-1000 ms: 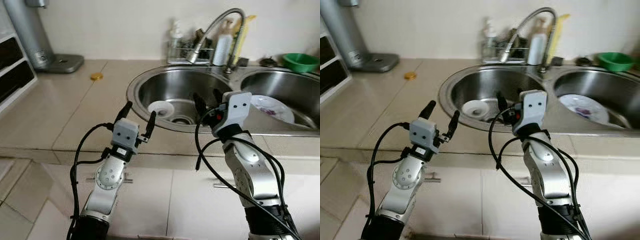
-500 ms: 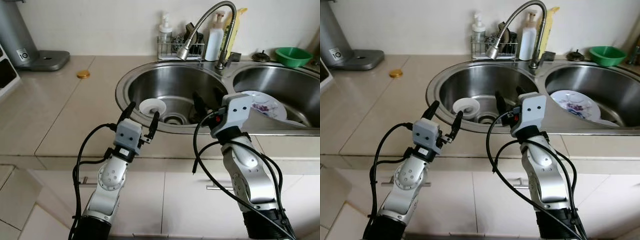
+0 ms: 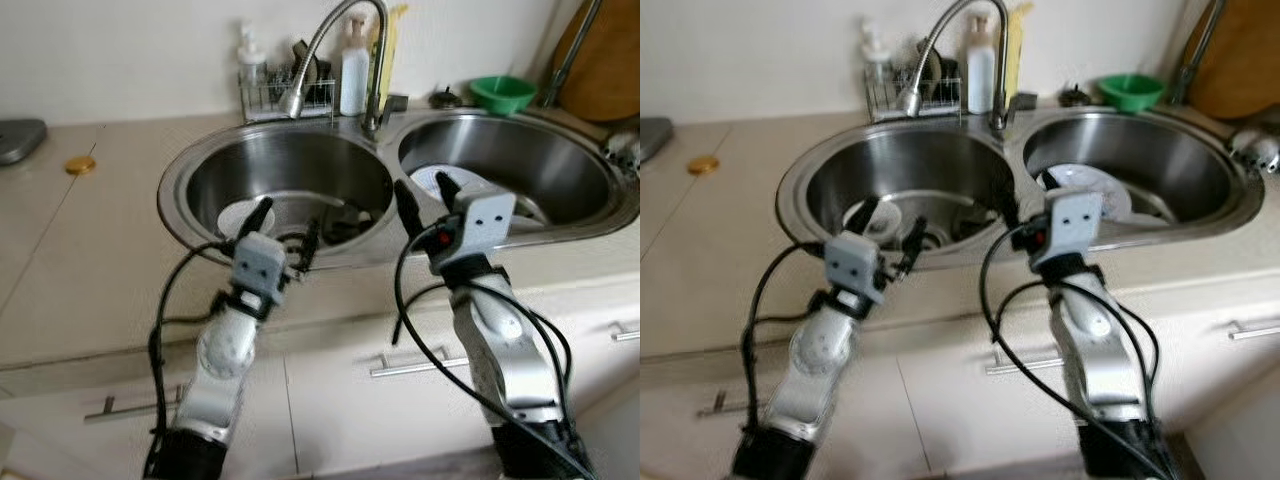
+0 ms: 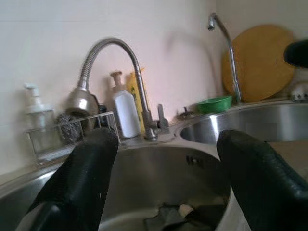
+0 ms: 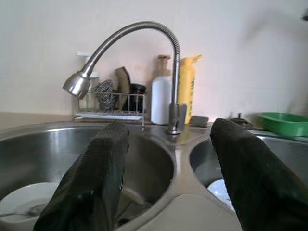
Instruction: Kitchen organization
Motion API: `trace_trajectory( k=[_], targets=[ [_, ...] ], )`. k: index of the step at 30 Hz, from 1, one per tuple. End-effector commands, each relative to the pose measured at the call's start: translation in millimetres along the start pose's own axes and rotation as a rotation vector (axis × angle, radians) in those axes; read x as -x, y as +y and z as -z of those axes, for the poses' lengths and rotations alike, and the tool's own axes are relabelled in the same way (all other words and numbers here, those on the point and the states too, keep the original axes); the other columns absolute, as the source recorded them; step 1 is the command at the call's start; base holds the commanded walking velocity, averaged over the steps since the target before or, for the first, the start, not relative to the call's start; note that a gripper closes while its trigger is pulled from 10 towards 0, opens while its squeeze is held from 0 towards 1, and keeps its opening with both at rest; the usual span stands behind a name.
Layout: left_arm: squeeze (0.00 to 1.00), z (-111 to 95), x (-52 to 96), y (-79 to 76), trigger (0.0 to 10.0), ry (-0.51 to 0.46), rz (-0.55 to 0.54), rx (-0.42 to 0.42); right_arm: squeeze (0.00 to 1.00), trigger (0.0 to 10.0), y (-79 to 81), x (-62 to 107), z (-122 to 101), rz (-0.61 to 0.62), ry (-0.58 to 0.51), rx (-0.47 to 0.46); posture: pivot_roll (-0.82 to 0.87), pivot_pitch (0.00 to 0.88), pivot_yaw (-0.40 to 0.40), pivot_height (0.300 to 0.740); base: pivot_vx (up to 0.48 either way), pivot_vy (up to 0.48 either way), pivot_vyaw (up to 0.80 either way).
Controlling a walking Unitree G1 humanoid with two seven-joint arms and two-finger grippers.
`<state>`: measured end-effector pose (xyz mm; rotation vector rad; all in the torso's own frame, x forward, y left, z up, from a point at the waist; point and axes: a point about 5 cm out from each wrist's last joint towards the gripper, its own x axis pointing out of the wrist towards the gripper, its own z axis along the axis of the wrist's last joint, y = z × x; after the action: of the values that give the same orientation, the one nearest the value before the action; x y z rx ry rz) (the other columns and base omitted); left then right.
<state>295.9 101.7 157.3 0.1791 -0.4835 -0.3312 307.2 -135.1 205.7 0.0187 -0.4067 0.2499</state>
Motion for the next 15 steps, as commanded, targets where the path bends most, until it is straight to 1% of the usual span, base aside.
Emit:
trace_trajectory(
  k=[1, 3, 6, 10, 15],
  targets=[
    [0.00, -1.2, 0.0, -0.3, 10.0, -0.009, 0.007, -0.007, 0.00, 10.0, 1.7, -0.4, -3.8, -0.019, -0.024, 0.005, 0.03, 0.000, 0.022, 0.740, 0.000, -0.480, -0.80],
    [0.00, -2.1, -0.2, -0.1, 10.0, -0.016, 0.008, -0.011, 0.00, 10.0, 1.5, 0.1, -3.4, -0.019, -0.025, 0.005, 0.03, 0.000, 0.022, 0.740, 0.000, -0.480, -0.80],
    [0.00, -4.9, 0.1, 1.0, 10.0, -0.038, 0.001, -0.007, 0.00, 10.0, 1.8, 0.8, -3.2, -0.021, -0.030, 0.006, 0.03, 0.000, 0.022, 0.740, 0.000, 0.000, -0.80],
    [0.00, -7.1, -0.2, 1.1, 10.0, -0.053, 0.005, -0.029, 0.00, 10.0, 1.9, 1.9, -3.4, -0.025, -0.048, 0.003, 0.03, 0.000, 0.022, 0.740, 0.000, 0.000, -0.80],
    [0.00, -6.4, -0.6, 0.7, 10.0, -0.047, 0.008, -0.025, 0.00, 10.0, 1.1, 3.0, -1.8, -0.022, -0.046, 0.004, 0.03, 0.000, 0.023, 0.740, 0.000, 0.000, -0.80]
  ],
)
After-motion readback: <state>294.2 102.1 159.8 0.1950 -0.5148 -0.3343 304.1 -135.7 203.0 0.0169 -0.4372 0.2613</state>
